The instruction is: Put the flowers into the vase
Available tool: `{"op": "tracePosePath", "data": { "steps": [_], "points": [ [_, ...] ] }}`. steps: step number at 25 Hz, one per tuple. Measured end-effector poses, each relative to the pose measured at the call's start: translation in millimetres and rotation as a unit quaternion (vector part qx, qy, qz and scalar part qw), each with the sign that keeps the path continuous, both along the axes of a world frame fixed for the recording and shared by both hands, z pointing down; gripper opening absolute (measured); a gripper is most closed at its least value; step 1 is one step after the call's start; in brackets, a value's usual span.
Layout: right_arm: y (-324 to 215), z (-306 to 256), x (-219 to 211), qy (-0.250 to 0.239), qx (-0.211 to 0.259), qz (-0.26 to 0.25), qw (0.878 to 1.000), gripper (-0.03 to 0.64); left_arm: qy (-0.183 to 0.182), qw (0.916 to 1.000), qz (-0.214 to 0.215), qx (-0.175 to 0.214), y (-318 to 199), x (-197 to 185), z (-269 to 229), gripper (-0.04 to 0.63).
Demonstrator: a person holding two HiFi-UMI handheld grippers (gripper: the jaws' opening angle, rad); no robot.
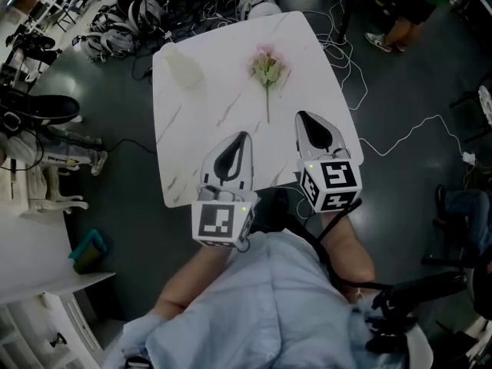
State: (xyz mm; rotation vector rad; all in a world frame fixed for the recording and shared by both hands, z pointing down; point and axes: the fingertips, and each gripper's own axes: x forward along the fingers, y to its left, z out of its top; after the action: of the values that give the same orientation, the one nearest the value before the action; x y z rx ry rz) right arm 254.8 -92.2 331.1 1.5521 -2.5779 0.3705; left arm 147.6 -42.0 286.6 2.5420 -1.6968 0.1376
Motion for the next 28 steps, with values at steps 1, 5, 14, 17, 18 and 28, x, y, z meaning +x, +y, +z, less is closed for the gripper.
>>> {"op": "tracePosePath", "data": {
  "steps": [1,5,14,17,18,28],
  "points": [
    [-5.4,-0.5,1.0,-0.001,0.001,-0.003,1.0,0.006,-0.001,1.0,-0.005,0.0,-3.6,1.5,-1.7,0.005],
    [-22.9,-2.3,2.2,-0.005,0.001,-0.02,1.0,0.006,-0.008,0.9997,-0.022,-0.01,-13.6,3.1,-7.0,0.005],
    [-55.1,5.1,-23.2,-0.01,-0.013,-0.037,0.999,0.014,-0.016,0.9984,-0.052,-0.016,-39.0,-22.7,-3.5,0.005],
    [-69.5,15.5,-21.0,-0.008,-0.026,-0.036,0.999,0.018,-0.016,0.9986,-0.047,-0.02,-50.4,-20.1,4.7,0.006],
    [-74.4,20.2,-19.7,-0.006,-0.033,-0.035,0.999,0.02,-0.016,0.9984,-0.049,-0.025,-54.8,-21.0,7.4,0.005],
    [-127.4,86.1,-46.2,0.023,-0.115,-0.029,0.993,0.118,0.005,0.9966,-0.033,-0.075,-100.7,-46.8,49.8,0.005]
  ]
}}
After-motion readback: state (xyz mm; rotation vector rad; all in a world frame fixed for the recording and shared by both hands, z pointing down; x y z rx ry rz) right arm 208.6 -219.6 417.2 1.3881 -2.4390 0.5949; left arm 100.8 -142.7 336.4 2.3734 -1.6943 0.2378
